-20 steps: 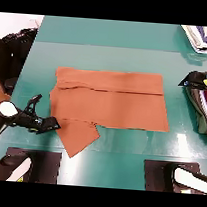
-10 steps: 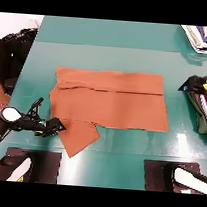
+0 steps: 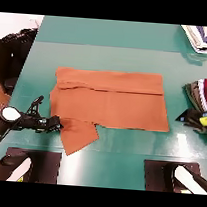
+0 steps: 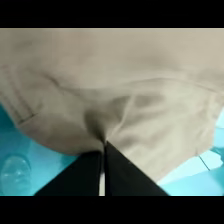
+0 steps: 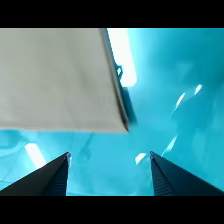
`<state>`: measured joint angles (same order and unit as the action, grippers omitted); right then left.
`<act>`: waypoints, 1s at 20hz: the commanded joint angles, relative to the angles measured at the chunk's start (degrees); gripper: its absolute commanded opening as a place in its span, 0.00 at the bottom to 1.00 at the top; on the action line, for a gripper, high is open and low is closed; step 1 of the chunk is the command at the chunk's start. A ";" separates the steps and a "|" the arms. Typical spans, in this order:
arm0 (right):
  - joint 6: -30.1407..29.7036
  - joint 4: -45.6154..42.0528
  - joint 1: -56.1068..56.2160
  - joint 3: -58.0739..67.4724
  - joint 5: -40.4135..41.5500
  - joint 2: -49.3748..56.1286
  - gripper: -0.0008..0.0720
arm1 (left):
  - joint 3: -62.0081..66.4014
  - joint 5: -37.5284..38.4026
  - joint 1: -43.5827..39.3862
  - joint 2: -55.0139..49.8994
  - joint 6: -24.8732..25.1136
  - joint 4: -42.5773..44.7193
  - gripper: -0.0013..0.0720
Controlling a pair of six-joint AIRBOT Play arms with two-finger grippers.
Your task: Fold the shirts.
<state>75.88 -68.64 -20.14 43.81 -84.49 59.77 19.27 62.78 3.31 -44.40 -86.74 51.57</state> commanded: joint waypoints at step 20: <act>-0.57 13.11 -3.19 -15.23 17.16 -3.17 0.03 | 7.06 3.23 0.00 0.09 4.26 -0.20 0.05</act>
<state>75.26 -56.25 -23.33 28.58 -67.07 58.65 26.26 65.65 3.29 -44.38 -82.56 50.76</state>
